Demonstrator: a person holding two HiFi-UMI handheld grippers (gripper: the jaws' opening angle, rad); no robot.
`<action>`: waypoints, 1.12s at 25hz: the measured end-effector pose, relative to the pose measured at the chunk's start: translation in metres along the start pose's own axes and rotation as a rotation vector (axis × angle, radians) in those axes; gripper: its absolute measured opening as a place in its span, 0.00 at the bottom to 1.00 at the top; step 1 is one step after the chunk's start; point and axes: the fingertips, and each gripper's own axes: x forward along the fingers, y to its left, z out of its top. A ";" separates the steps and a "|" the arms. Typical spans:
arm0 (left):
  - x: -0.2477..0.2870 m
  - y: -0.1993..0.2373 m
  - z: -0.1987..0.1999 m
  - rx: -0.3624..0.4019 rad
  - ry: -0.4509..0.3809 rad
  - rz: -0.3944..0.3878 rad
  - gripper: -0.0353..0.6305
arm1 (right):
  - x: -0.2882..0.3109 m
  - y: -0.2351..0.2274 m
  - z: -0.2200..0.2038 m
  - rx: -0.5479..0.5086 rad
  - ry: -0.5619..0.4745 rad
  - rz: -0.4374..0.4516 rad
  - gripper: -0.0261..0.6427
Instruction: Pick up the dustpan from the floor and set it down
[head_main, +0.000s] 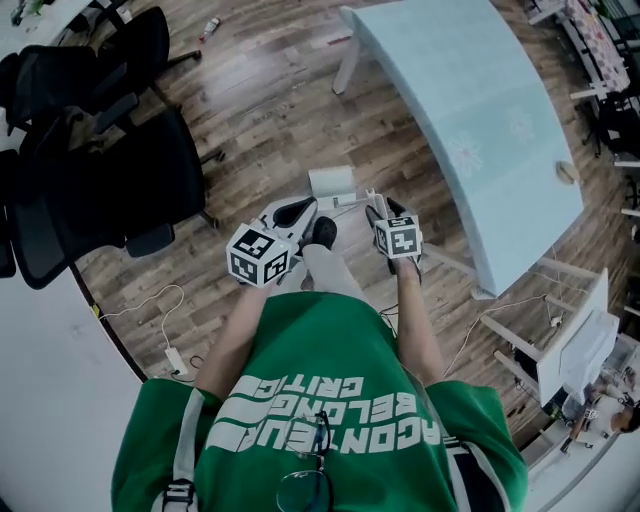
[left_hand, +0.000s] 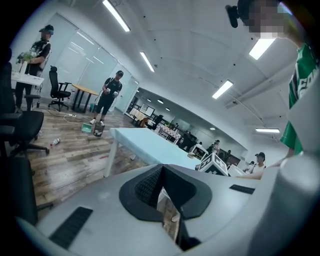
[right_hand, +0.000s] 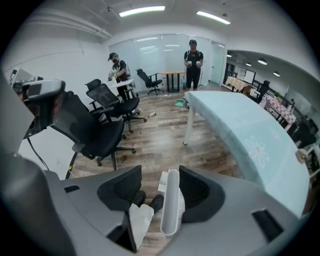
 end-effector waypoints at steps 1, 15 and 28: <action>-0.001 0.001 -0.001 -0.003 0.000 0.009 0.04 | 0.010 -0.004 -0.004 0.007 0.035 0.001 0.38; -0.014 0.019 -0.008 -0.025 0.011 0.106 0.04 | 0.113 -0.032 -0.049 -0.008 0.399 -0.010 0.39; -0.027 0.030 -0.010 -0.034 0.025 0.134 0.04 | 0.133 -0.038 -0.069 -0.043 0.484 -0.079 0.28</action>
